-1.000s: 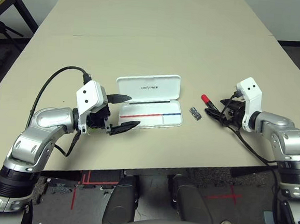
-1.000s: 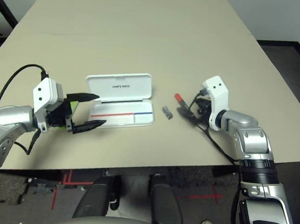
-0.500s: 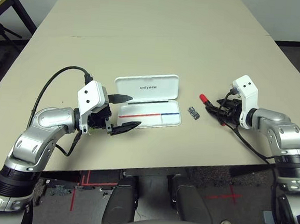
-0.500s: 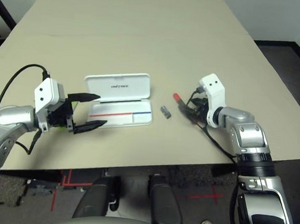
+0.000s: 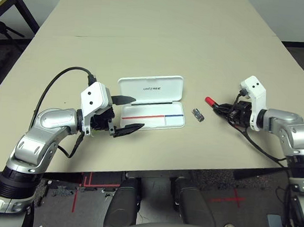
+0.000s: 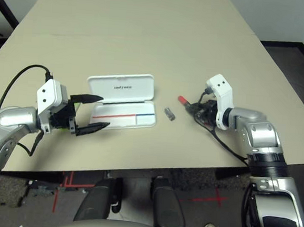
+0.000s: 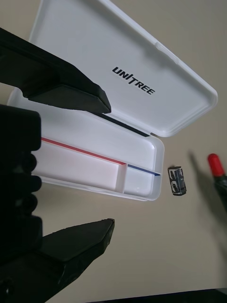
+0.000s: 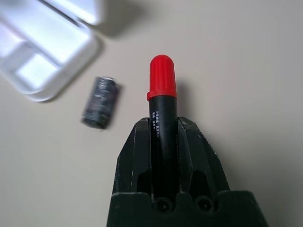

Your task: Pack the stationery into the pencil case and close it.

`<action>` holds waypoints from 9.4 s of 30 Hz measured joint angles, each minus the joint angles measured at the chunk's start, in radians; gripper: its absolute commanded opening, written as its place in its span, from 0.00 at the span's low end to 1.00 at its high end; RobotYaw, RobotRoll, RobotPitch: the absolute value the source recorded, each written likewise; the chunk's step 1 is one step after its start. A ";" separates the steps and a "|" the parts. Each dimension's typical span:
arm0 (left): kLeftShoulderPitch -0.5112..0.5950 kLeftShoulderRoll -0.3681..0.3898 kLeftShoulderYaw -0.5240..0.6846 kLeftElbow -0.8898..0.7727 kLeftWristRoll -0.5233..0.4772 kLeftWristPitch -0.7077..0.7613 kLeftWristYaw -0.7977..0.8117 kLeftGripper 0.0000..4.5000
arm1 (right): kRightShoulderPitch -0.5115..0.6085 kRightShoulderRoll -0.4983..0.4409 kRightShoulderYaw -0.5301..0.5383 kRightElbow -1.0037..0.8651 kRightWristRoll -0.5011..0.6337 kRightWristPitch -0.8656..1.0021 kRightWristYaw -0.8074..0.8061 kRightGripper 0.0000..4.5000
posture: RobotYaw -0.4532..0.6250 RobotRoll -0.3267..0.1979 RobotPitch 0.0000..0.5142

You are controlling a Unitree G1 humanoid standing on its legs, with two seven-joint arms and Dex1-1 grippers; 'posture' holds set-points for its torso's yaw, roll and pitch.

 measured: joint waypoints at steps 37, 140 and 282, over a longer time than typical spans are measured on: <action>0.049 0.043 -0.026 -0.068 0.039 -0.030 0.011 1.00 | -0.395 0.475 0.337 0.390 -0.300 -0.500 0.146 0.12 | 0.49 0.62 0.25; -0.112 -0.157 0.134 0.080 0.071 0.789 0.671 0.86 | 0.190 0.154 0.070 -0.220 0.092 -0.364 0.105 1.00 | 0.41 0.62 0.33; -0.080 0.181 -0.041 -0.204 -0.006 0.049 -0.151 0.99 | 0.057 0.327 0.070 -0.527 0.121 0.720 -0.749 1.00 | 0.46 0.62 0.37</action>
